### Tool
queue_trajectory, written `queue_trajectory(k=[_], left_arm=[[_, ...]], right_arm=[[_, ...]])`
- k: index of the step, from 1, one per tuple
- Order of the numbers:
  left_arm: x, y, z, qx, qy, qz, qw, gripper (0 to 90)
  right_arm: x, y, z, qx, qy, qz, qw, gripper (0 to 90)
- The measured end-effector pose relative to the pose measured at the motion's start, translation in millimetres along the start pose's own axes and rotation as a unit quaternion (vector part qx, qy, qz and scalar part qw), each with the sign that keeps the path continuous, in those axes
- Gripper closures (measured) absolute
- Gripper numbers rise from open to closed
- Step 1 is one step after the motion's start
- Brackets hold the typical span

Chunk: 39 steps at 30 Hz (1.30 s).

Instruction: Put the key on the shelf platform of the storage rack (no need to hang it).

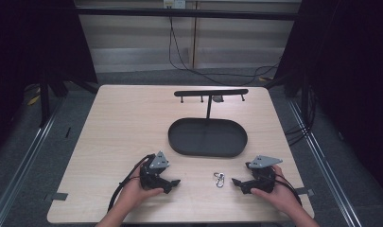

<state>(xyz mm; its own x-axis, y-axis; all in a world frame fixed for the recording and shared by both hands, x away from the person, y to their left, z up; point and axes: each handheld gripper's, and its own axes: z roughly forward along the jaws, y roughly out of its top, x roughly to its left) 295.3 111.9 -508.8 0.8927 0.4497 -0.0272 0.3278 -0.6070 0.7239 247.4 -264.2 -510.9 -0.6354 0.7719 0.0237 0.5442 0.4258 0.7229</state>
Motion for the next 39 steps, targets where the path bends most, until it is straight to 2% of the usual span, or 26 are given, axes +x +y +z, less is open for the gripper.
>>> queue_trajectory(k=[4, 7, 10, 13, 16, 17, 22, 24, 29, 32, 36, 37, 39], left_arm=[[0.0, 0.0, 0.0, 0.0, 0.0, 0.0, 1.0, 15.0], [0.0, 0.0, 0.0, 0.0, 0.0, 0.0, 1.0, 15.0], [0.0, 0.0, 0.0, 0.0, 0.0, 0.0, 1.0, 15.0], [0.0, 0.0, 0.0, 0.0, 0.0, 0.0, 1.0, 15.0], [0.0, 0.0, 0.1, 0.0, 0.0, 0.0, 1.0, 15.0], [0.0, 0.0, 0.0, 0.0, 0.0, 0.0, 1.0, 15.0], [0.0, 0.0, 0.0, 0.0, 0.0, 0.0, 1.0, 15.0], [0.0, 0.0, 0.0, 0.0, 0.0, 0.0, 1.0, 15.0], [-0.1, 0.0, 0.0, 0.0, 0.0, 0.0, 1.0, 15.0], [-0.2, -0.1, -0.1, 0.0, 0.001, 0.0, 1.0, 15.1], [-0.3, -0.1, -0.1, 0.0, 0.001, 0.0, 1.0, 15.1], [-0.2, -0.1, -0.1, 0.0, 0.001, 0.0, 1.0, 15.1], [-0.3, -0.1, -0.1, 0.0, 0.001, 0.0, 1.0, 15.1]], right_arm=[[1.6, 1.6, -1.0, 0.011, -0.003, 0.002, 0.9999, 13.7], [2.3, 5.1, -2.6, 0.033, 0.012, -0.008, 0.9994, 14.1], [3.0, 9.5, -3.8, 0.053, 0.015, -0.004, 0.9985, 15.6], [5.6, 15.1, -5.1, 0.069, 0.035, 0.002, 0.997, 21.0], [8.0, 20.2, -4.8, 0.072, 0.043, -0.005, 0.9965, 22.1], [9.4, 23.4, -5.2, 0.074, 0.045, 0.0, 0.9963, 22.9], [15.7, 34.1, -2.2, 0.088, 0.059, -0.006, 0.9944, 23.9], [17.9, 38.0, -0.2, 0.087, 0.064, -0.015, 0.994, 24.7], [27.4, 48.8, 2.1, 0.088, 0.077, -0.014, 0.993, 26.7], [34.8, 53.4, 7.3, 0.095, 0.078, -0.034, 0.9919, 26.8], [42.8, 57.3, 13.6, 0.104, 0.084, -0.049, 0.9898, 27.4], [44.3, 57.9, 15.3, 0.107, 0.078, -0.064, 0.9891, 27.6], [45.4, 57.8, 17.0, 0.113, 0.076, -0.07, 0.9882, 27.7]])
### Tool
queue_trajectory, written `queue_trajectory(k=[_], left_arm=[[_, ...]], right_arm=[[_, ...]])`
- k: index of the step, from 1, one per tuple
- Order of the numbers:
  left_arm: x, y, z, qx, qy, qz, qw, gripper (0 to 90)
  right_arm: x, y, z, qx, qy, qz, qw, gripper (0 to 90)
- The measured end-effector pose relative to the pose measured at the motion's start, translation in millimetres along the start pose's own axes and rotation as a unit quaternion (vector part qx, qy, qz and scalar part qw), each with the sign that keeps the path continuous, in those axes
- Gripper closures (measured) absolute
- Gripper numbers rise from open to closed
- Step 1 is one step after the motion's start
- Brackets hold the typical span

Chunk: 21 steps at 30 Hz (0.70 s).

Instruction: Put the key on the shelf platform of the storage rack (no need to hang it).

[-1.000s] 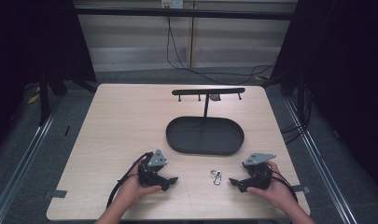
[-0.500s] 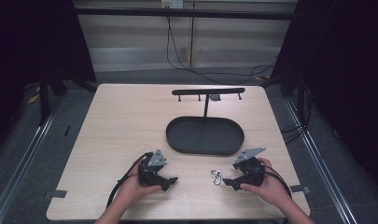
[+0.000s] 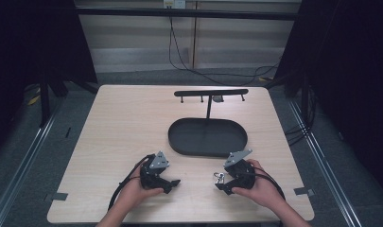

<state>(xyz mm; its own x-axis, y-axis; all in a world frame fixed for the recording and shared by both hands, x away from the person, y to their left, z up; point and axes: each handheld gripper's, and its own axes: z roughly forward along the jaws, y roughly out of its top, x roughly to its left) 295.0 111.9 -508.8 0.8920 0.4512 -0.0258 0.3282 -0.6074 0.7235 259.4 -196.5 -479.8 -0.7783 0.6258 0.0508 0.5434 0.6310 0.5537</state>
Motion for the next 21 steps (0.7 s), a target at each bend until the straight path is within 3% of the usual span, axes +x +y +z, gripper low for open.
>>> queue_trajectory(k=[5, 13, 21], left_arm=[[-0.2, 0.1, -0.2, 0.001, 0.002, 0.0, 1.0, 15.1], [-0.1, -0.2, -0.1, -0.001, 0.0, 0.0, 1.0, 15.1], [-0.3, -0.2, 0.0, -0.001, 0.0, -0.001, 1.0, 15.1]], right_arm=[[1.6, 0.2, 5.3, 0.005, 0.009, -0.019, 0.9998, 29.4], [0.0, 2.1, 9.0, 0.021, 0.011, -0.027, 0.9994, 32.4], [0.5, 10.3, 8.7, 0.047, 0.016, -0.036, 0.9981, 42.1]])
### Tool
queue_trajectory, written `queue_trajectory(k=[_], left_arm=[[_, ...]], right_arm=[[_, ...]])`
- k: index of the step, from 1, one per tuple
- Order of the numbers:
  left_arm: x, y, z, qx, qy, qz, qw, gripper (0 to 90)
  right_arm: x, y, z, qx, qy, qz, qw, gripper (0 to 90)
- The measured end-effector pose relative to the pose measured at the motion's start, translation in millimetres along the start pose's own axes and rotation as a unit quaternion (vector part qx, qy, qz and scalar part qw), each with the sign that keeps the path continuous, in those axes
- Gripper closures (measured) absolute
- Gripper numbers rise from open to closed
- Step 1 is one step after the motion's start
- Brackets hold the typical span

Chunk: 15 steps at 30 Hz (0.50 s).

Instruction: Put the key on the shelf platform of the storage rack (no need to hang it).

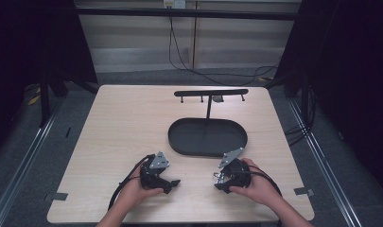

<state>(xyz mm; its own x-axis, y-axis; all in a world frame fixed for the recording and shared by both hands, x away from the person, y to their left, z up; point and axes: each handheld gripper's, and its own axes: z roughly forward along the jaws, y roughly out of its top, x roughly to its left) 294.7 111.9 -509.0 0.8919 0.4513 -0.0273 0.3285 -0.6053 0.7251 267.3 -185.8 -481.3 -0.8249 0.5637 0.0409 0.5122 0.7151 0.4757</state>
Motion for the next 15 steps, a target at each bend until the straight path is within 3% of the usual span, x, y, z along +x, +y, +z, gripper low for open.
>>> queue_trajectory(k=[10, 15], left_arm=[[-0.3, 0.0, 0.1, -0.001, 0.001, -0.002, 1.0, 15.1], [-0.2, 0.0, 0.0, -0.001, 0.001, -0.001, 1.0, 15.0]], right_arm=[[2.3, 13.8, 0.8, 0.054, -0.002, 0.006, 0.9985, 44.5], [1.6, 19.3, 1.1, 0.074, 0.0, -0.003, 0.9973, 47.9]])
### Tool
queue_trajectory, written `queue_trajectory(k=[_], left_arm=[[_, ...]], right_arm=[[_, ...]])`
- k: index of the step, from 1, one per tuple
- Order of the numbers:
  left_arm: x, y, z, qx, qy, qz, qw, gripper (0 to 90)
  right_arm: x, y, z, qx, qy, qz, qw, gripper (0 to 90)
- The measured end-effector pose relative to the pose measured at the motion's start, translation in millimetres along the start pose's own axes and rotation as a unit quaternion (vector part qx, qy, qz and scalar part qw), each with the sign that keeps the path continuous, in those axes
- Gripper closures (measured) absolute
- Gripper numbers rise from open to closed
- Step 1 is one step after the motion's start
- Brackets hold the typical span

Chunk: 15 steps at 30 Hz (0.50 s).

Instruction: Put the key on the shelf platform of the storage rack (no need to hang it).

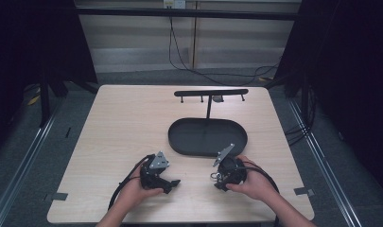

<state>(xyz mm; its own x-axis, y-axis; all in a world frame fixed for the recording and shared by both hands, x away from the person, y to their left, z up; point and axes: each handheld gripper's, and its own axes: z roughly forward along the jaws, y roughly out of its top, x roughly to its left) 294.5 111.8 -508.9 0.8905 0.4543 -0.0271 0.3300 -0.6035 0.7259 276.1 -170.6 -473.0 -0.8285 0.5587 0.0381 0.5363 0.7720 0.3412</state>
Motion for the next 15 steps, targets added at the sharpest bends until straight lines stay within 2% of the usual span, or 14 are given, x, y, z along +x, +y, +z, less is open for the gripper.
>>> queue_trajectory(k=[4, 5, 10, 15], left_arm=[[0.1, 0.0, 0.0, 0.0, 0.0, 0.0, 1.0, 15.1], [0.1, 0.0, -0.1, 0.001, 0.0, 0.0, 1.0, 15.1], [0.0, 0.0, 0.0, 0.0, 0.0, 0.0, 1.0, 15.1], [-0.1, 0.0, 0.0, 0.0, 0.0, -0.001, 1.0, 15.1]], right_arm=[[-0.3, 2.1, -0.4, 0.014, 0.003, 0.002, 0.9999, 48.2], [-1.2, 2.6, -0.7, 0.017, 0.001, -0.006, 0.9998, 48.3], [-3.4, 4.9, -7.7, 0.022, 0.0, -0.002, 0.9998, 48.7], [-5.6, 8.7, -15.2, 0.042, 0.003, -0.008, 0.9991, 49.1]])
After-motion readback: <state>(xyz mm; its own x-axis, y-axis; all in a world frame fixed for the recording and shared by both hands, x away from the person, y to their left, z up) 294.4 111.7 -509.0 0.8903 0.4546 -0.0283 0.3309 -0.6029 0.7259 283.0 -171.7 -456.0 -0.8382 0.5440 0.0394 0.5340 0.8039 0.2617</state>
